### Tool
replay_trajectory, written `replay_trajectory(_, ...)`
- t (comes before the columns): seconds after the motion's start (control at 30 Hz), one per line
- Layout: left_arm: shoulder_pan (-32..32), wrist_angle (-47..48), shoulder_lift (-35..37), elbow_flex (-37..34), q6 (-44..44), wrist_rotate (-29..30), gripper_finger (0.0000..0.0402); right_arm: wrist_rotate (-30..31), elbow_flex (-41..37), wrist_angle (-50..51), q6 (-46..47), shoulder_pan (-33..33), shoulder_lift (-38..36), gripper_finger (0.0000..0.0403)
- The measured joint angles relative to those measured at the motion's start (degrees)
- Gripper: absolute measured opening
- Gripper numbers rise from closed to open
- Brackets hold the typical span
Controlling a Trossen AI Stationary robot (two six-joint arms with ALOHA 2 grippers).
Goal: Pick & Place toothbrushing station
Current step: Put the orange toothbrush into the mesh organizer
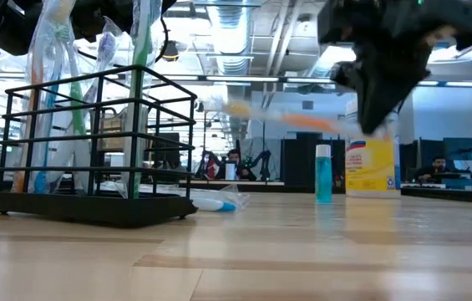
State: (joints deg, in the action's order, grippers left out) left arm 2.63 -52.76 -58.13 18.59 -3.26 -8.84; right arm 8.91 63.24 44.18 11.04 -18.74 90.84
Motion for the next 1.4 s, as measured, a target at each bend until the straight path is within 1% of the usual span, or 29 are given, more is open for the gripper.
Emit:
replay_trajectory(0.2, 0.02, 0.00, 0.00, 0.00, 0.01, 0.00, 0.0067, 6.06, 0.02, -2.87, 1.02, 0.00, -5.07, 0.0000)
replay_trajectory(0.4, 0.01, -0.03, 0.00, 0.00, 0.01, 0.00, 0.0067, 9.17, 0.02, -11.63, -1.84, 0.06, -7.78, 0.0000)
replay_trajectory(0.57, 0.00, -0.14, 0.00, 0.00, 0.01, 0.00, 0.0067, 9.19, 0.02, -20.94, -6.88, 0.79, -8.52, 0.0000)
replay_trajectory(0.7, 0.01, -0.19, 0.00, 0.00, 0.01, 0.01, 0.0067, 9.20, 0.02, -26.12, -10.00, 2.13, -8.15, 0.0000)
replay_trajectory(1.0, 0.00, -1.68, 0.00, 0.00, 0.24, 0.02, 0.0067, 8.72, 0.00, -34.16, -11.36, 5.24, -7.90, 0.0000)
replay_trajectory(1.13, 0.00, -2.79, 0.00, 0.00, 3.20, 0.02, 0.0067, 7.39, 0.00, -37.21, -11.49, 5.97, -7.90, 0.0000)
replay_trajectory(1.27, 0.00, -4.93, 0.00, 0.00, 3.47, 0.02, 0.0067, 7.14, 0.00, -39.70, -11.49, 6.72, -7.90, 0.0000)
replay_trajectory(1.4, -0.04, -8.29, 0.00, 0.00, 6.45, 0.00, 0.0067, 4.72, 0.07, -43.07, -11.53, 7.87, -6.83, 0.0000)
